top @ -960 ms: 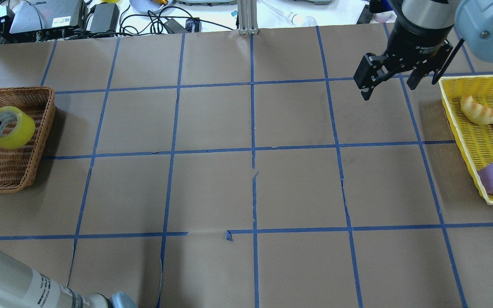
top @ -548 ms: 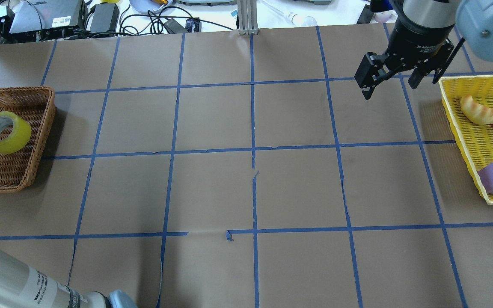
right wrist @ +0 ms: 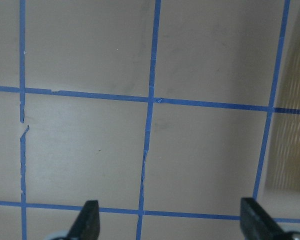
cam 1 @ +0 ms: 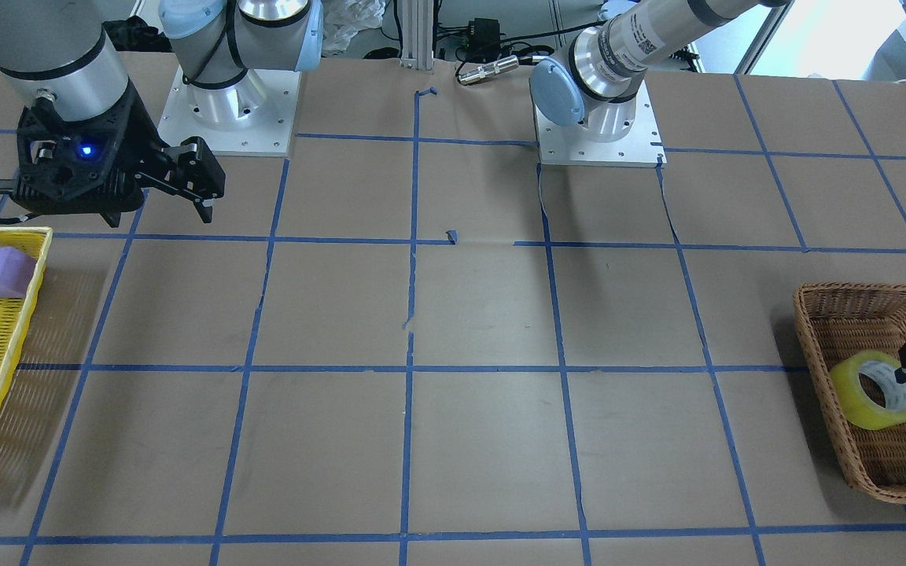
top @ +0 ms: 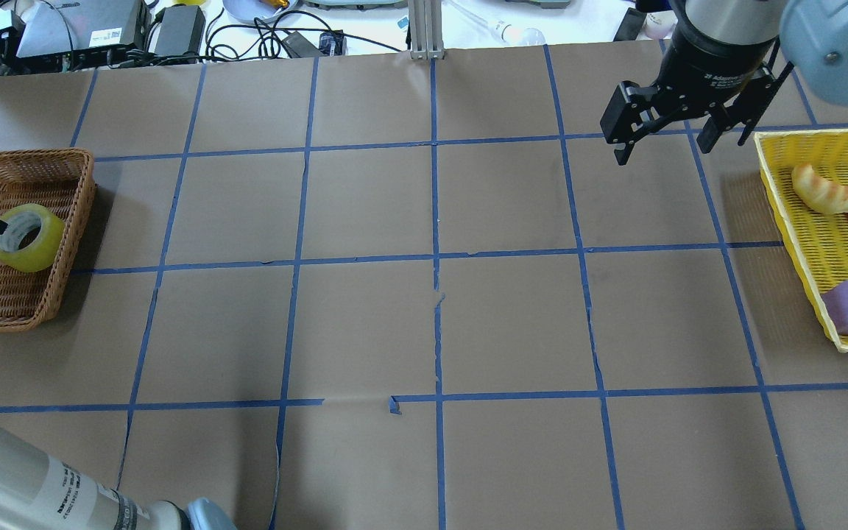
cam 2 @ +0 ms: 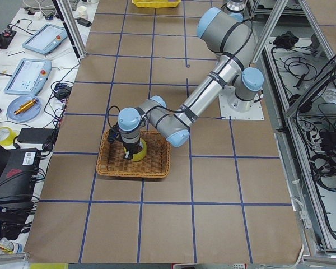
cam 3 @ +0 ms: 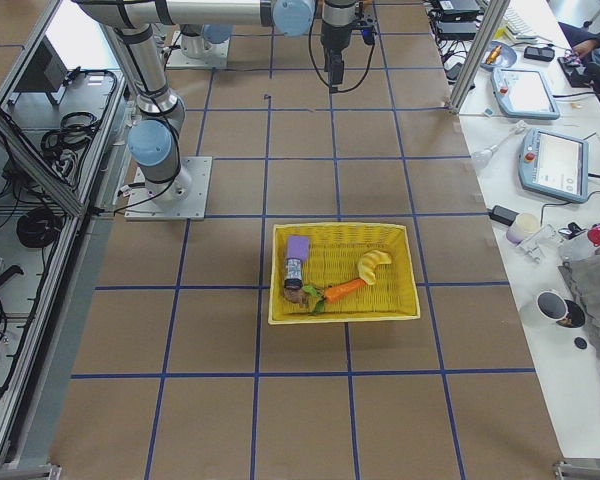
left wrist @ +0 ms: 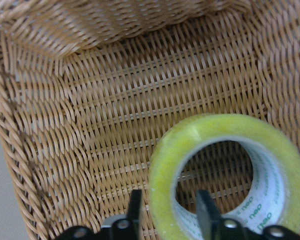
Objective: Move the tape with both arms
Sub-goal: 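Open the left gripper to release the tape roll in the basket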
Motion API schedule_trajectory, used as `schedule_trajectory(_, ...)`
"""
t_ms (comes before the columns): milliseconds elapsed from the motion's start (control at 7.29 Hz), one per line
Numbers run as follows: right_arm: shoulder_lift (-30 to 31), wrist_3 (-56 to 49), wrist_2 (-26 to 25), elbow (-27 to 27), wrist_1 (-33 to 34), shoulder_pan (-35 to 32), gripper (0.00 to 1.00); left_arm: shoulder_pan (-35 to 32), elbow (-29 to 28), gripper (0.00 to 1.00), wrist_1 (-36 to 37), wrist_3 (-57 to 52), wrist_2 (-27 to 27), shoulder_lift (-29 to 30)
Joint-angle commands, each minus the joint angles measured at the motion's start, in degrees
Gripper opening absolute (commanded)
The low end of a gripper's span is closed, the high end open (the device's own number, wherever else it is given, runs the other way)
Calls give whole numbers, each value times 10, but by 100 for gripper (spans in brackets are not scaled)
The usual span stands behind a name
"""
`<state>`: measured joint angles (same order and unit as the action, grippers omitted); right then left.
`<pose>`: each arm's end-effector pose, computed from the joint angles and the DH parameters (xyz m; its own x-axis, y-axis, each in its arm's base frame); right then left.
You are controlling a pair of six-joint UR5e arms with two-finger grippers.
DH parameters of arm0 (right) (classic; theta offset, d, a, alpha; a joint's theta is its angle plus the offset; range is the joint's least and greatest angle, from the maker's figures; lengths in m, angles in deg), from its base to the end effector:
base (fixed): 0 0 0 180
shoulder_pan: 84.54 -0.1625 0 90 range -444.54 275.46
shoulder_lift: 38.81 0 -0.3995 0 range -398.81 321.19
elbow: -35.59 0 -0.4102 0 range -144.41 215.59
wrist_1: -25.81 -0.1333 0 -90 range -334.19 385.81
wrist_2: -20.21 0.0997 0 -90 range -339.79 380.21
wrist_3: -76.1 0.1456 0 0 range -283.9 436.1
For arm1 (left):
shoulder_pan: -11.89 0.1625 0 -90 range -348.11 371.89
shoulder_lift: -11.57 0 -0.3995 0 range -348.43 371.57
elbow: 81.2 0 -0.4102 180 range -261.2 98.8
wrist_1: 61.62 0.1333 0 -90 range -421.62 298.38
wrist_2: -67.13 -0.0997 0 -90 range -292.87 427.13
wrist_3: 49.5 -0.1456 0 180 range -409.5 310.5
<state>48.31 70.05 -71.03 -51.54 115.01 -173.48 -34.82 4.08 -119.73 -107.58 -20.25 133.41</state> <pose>0.1204 -0.5302 0.4145 -0.9960 -0.0873 0.0200 -0.0870 0.9961 0.0163 0.3694 -0.5963 0.1782 -0.9658 0.2550 -0.0465 0.2581 0.9626 -0.0826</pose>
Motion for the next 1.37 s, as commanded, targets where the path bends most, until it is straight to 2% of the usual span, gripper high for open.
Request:
schedule_trajectory(0,-1,5,2,-3,0,-1,100,-11,7,100,-26,5,4,-39)
schedule_trajectory(137,-1,-1,4,-3,0,-1,100,-20,4,100,-97,22,37,-82)
schedule_trajectory(274,0,-1,4,-5,-1,-1,100,-56,-2,100,-164,76,34,-138)
schedule_trajectory(548,-1,0,4,-5,0,0,100,-164,-7,100,-275,258,21,-247)
schedule_trajectory(685,-1,1,4,-5,-1,-1,100,-232,-15,100,-318,363,-7,-289)
schedule_trajectory(823,-2,-1,4,-6,-1,0,100,-299,-4,100,-334,456,-18,-315)
schedule_trajectory(960,-2,0,4,-7,-1,0,100,-361,10,100,-332,542,-19,-316)
schedule_trajectory(1097,-2,2,4,-7,-1,0,100,-414,19,100,-323,601,-18,-316)
schedule_trajectory(1234,-3,2,4,-7,-1,0,100,-436,17,100,-324,605,-16,-321)
